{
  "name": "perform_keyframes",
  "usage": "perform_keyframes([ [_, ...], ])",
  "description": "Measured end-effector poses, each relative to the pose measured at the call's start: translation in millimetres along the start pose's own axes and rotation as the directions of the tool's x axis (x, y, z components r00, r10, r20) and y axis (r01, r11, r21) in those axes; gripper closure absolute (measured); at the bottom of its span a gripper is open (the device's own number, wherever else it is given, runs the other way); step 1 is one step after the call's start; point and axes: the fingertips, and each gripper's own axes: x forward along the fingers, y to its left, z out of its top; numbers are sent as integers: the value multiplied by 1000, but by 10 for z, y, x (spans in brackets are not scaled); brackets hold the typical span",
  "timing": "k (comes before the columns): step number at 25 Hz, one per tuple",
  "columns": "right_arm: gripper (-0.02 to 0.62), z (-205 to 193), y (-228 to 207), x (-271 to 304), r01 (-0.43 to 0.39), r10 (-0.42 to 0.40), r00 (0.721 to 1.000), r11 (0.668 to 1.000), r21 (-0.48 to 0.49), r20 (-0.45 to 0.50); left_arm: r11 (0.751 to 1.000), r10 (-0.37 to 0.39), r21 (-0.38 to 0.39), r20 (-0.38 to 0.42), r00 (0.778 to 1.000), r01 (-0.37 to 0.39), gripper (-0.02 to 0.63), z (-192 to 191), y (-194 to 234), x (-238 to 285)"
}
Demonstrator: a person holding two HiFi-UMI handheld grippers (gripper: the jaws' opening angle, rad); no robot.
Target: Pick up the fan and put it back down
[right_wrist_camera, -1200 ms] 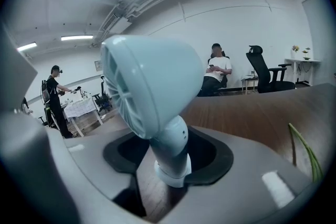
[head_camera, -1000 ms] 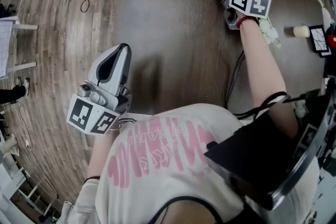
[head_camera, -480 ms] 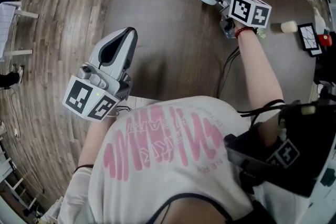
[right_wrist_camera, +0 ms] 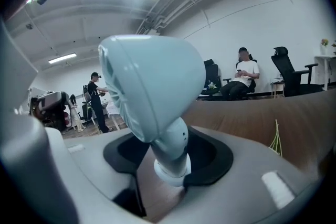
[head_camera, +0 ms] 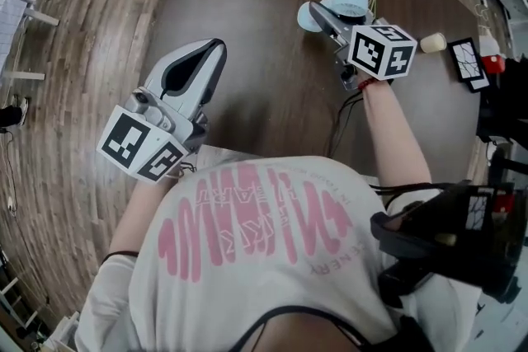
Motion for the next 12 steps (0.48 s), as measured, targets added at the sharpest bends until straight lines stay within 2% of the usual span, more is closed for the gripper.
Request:
perform_keyframes([
  [6, 379, -202, 414, -539, -71, 73, 996, 997, -28, 55, 993, -69, 94, -15, 998, 70, 589, -151, -593, -22],
  [12, 379, -305, 841, -963, -113, 119, 990, 991, -72, 81, 992, -94, 90, 0, 996, 93, 589, -110, -880, -125],
])
